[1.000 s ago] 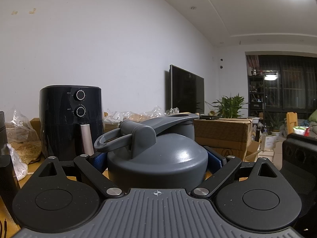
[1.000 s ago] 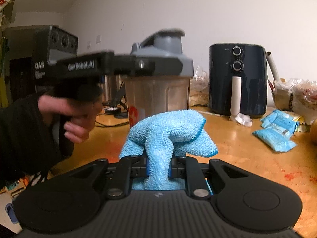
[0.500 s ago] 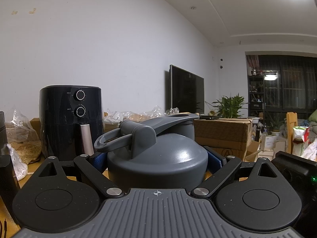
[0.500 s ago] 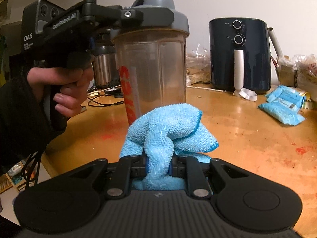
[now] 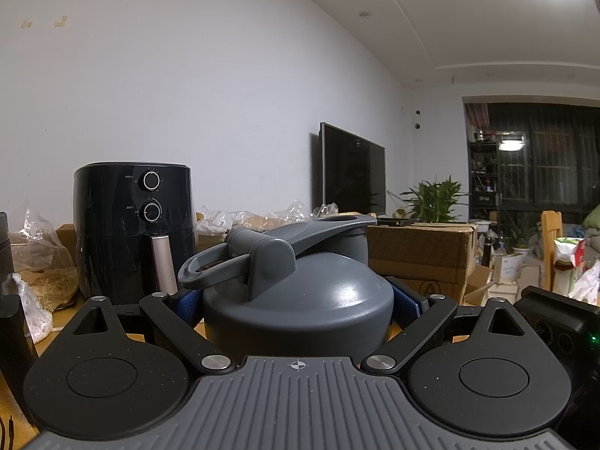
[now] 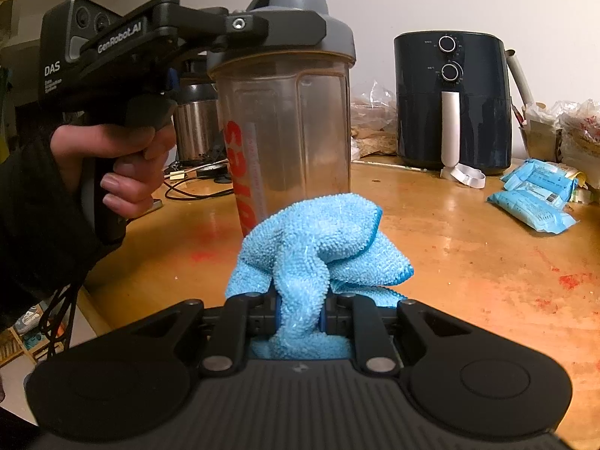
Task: Clean container
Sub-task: 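Wipe the cloth up the bottle side with right tool while left tool holds bottle, then rub the cloth along the bottle side with right tool while left tool turns bottle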
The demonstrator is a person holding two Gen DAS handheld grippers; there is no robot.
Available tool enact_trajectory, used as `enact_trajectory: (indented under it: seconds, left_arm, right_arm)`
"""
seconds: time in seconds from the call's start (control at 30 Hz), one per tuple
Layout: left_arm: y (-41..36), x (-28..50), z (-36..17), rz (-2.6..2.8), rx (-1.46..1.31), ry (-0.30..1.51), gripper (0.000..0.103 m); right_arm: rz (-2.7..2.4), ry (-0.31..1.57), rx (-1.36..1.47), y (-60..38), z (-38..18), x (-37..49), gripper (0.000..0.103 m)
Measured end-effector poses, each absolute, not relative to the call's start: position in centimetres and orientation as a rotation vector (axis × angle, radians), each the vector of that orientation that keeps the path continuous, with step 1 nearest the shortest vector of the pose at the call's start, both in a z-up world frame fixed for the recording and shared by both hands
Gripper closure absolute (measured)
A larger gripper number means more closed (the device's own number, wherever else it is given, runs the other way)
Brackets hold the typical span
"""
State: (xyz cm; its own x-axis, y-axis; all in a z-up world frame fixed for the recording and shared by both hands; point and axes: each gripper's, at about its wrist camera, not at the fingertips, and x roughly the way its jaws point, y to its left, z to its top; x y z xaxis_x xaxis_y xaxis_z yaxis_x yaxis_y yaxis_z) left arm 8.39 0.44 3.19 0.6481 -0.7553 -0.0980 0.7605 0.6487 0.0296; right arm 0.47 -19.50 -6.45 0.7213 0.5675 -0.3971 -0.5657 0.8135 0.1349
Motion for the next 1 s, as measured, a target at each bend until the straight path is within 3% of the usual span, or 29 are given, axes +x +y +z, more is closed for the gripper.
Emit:
enact_trajectory:
  seconds: [0.57, 0.7, 1.0]
  left_arm:
    - [0.5, 8.6, 3.1, -0.881, 0.070, 0.071, 0.007]
    - [0.3, 8.2, 3.0, -0.844, 0.076, 0.063, 0.000]
    - [-0.2, 7.2, 3.0, -0.770, 0.078, 0.063, 0.000]
  right_arm:
    - [0.626, 0.433, 0.005, -19.7, -6.8, 0.4, 0.092]
    - [0.626, 0.431, 0.004, -19.6, -6.8, 0.3, 0.092]
    - [0.626, 0.426, 0.005, -19.7, -6.9, 0.3, 0.091]
